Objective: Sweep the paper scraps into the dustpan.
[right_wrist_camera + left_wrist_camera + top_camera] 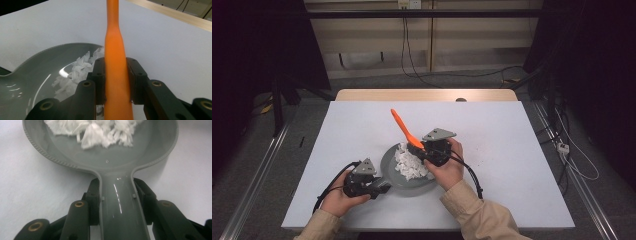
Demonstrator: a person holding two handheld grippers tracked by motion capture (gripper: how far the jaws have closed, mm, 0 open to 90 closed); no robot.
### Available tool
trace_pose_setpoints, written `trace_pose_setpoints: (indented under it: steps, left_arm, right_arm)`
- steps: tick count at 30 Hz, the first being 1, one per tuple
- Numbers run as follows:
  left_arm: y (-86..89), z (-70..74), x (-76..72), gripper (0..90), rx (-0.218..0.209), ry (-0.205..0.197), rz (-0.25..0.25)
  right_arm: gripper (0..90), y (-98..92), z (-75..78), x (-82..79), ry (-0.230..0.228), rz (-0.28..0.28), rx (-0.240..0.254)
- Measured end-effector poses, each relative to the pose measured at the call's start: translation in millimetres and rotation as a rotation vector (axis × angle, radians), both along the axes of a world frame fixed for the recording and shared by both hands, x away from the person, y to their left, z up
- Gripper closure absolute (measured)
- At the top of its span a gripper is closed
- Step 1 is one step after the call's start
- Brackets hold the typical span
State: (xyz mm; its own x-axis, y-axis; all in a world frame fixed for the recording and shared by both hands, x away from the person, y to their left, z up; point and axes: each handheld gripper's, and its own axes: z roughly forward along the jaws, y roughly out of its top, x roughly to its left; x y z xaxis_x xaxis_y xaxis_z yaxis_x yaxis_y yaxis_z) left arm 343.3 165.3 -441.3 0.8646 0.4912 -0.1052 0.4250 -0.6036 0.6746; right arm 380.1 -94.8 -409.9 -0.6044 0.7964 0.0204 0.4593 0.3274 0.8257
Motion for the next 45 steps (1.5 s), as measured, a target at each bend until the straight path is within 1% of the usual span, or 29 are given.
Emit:
trace_pose_setpoints:
  steps: [1,2,3,4,5,7,8,9,12,13,16,17,18,19,20,21,22,23,25,28,30,32,33,38,39,41,43,44,45]
  left_arm:
    - [-0.9,-0.2,0.6,62.3,0.003,0.001,-0.005]
    - [-2.4,-0.4,0.3,62.3,0.006,-0.005,0.006]
    - [-3.1,-1.1,1.1,62.3,-0.008,0.002,0.0]
    - [-3.6,-1.1,1.5,62.3,-0.004,0.002,-0.005]
    - [-4.0,-1.3,1.5,62.3,0.0,-0.006,-0.006]
    - [-3.3,-1.3,1.2,62.3,0.004,-0.012,-0.01]
    - [-3.1,-0.7,0.3,62.3,0.01,-0.016,0.003]
    - [-2.9,-0.7,0.2,62.3,0.001,-0.014,0.004]
    - [-2.1,-0.2,-0.1,62.4,0.006,-0.016,-0.005]
    - [-1.9,-0.6,0.0,62.4,-0.007,-0.015,-0.01]
    - [-0.3,0.4,-0.4,62.4,0.0,-0.016,-0.016]
    - [-0.1,0.4,-0.8,62.4,-0.005,-0.015,-0.013]
    - [0.5,0.9,-1.2,62.4,0.008,-0.024,-0.009]
    - [1.6,0.5,-0.6,62.4,-0.002,-0.017,-0.017]
    - [2.0,0.6,-1.0,62.4,-0.006,-0.016,-0.012]
    - [2.9,0.9,-0.7,62.4,-0.001,-0.013,-0.019]
    - [3.2,1.5,-1.5,62.4,0.004,-0.023,-0.003]
    - [4.7,1.4,-0.6,62.4,-0.006,-0.015,-0.014]
    - [5.8,2.4,-0.8,62.4,-0.003,-0.021,0.0]
    - [5.2,1.2,-0.3,62.4,-0.007,-0.011,-0.01]
    - [4.0,-0.3,-0.5,62.4,-0.008,-0.01,-0.008]
    - [4.7,0.1,0.1,62.4,-0.007,-0.013,-0.011]
    - [4.6,0.4,-0.7,62.4,-0.001,-0.016,-0.001]
    - [4.9,-0.5,0.2,62.4,0.003,-0.015,-0.006]
    - [4.8,-0.6,0.4,62.4,0.007,-0.018,-0.004]
    - [4.3,-1.1,0.5,62.4,0.007,-0.02,-0.004]
    - [3.7,-1.6,0.5,62.4,0.003,-0.015,-0.001]
    - [3.7,-1.8,0.6,62.4,0.003,-0.016,0.0]
    - [3.6,-2.1,0.8,62.4,0.002,-0.013,0.0]
  right_arm:
    - [71.9,0.6,0.2,-0.6,0.005,0.008,0.006]
    - [71.9,1.2,0.5,-1.2,0.011,0.017,0.008]
    - [71.9,1.6,0.9,-1.9,0.015,0.022,0.013]
    - [71.9,1.9,1.3,-2.2,0.017,0.03,0.015]
    - [71.9,2.1,1.9,-2.6,0.018,0.033,0.016]
    - [71.9,1.1,3.7,-3.1,0.01,0.029,0.014]
    - [71.9,-0.6,5.0,-3.0,0.009,0.027,0.022]
    - [71.9,-2.8,6.6,-2.7,0.006,0.025,0.033]
    - [71.9,-9.9,12.5,-1.6,-0.007,0.01,0.054]
    - [71.9,-12.4,14.5,-1.1,-0.01,0.004,0.065]
    - [71.9,-19.9,20.3,0.1,-0.016,-0.012,0.097]
    - [71.9,-22.4,21.7,0.9,-0.02,-0.016,0.101]
    - [72.0,-24.6,22.6,1.5,-0.021,-0.025,0.106]
    - [71.9,-27.0,22.6,2.6,-0.027,-0.031,0.106]
    - [71.9,-29.0,22.1,3.9,-0.028,-0.037,0.105]
    - [71.9,-31.2,21.3,5.3,-0.024,-0.044,0.105]
    - [71.9,-33.3,20.0,6.8,-0.022,-0.052,0.107]
    - [71.9,-35.2,18.8,8.1,-0.014,-0.058,0.105]
    - [72.0,-38.7,16.4,10.3,-0.006,-0.072,0.103]
    - [71.9,-42.1,13.9,12.8,0.001,-0.082,0.104]
    - [71.9,-41.4,11.2,13.4,0.006,-0.081,0.095]
    - [71.9,-40.9,7.0,15.1,0.012,-0.082,0.078]
    - [71.9,-41.7,4.3,16.4,0.015,-0.091,0.066]
    - [72.0,-44.6,-8.1,20.1,0.014,-0.115,-0.001]
    - [72.0,-44.0,-8.8,19.7,0.001,-0.109,-0.005]
    - [72.0,-40.8,-7.5,18.2,0.024,-0.085,0.002]
    - [71.9,-35.5,-7.4,15.7,0.012,-0.07,-0.018]
    - [71.9,-33.6,-7.1,14.8,0.015,-0.063,-0.019]
    - [72.0,-32.5,-6.7,14.2,0.023,-0.056,-0.006]
